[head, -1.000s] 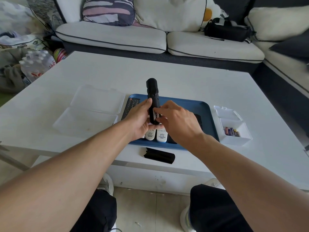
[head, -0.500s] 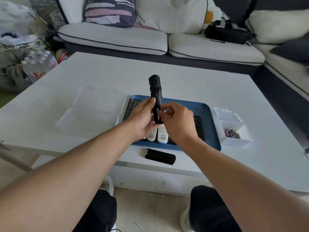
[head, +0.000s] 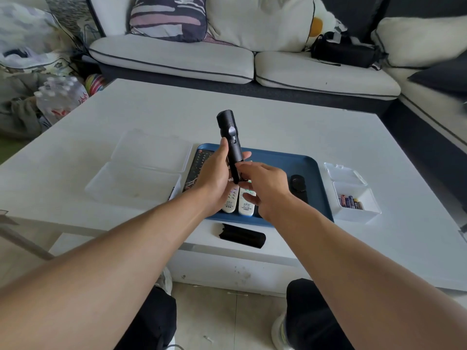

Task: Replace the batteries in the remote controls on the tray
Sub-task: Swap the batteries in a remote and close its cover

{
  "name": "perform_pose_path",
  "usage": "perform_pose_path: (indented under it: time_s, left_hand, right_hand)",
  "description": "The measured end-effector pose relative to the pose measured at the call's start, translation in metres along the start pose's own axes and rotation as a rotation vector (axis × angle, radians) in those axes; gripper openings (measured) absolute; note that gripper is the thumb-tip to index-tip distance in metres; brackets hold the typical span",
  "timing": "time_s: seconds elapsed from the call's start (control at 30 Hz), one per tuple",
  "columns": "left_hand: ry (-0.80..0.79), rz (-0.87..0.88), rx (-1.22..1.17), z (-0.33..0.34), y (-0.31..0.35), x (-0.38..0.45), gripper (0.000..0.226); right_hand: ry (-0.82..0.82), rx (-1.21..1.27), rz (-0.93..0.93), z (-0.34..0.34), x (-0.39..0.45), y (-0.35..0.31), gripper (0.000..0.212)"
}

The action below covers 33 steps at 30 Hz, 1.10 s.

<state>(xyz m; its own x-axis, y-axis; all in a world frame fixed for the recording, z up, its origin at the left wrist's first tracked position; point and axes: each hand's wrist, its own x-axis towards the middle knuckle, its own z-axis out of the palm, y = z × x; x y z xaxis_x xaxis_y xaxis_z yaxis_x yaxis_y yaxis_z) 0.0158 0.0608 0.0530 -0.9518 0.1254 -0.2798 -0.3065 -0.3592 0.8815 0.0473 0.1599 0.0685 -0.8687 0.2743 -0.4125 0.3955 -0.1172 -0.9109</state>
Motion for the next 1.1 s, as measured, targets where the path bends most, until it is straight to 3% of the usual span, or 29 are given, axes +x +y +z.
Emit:
perform_pose_path:
  time_s: [0.2, 0.4, 0.67, 0.97, 1.1]
  left_hand:
    - [-0.014, 0.094, 0.116, 0.001, -0.003, -0.004, 0.037]
    - [-0.043, 0.194, 0.264, -0.001, -0.012, -0.004, 0.041]
    - [-0.08, 0.229, 0.328, -0.006, -0.017, 0.0, 0.044]
    - [0.02, 0.094, 0.153, -0.006, 0.0, 0.002, 0.027]
    - [0.019, 0.071, 0.204, -0.008, 0.002, 0.0, 0.033]
  right_hand:
    - [-0.036, 0.135, 0.134, 0.001, 0.001, -0.002, 0.008]
    - [-0.02, 0.136, 0.13, 0.003, 0.005, -0.002, 0.021]
    - [-0.014, 0.112, 0.136, 0.001, 0.004, -0.003, 0.021]
    - [-0.059, -0.169, -0.176, -0.002, 0.003, 0.002, 0.008]
    - [-0.052, -0.377, -0.257, -0.005, 0.005, 0.0, 0.008]
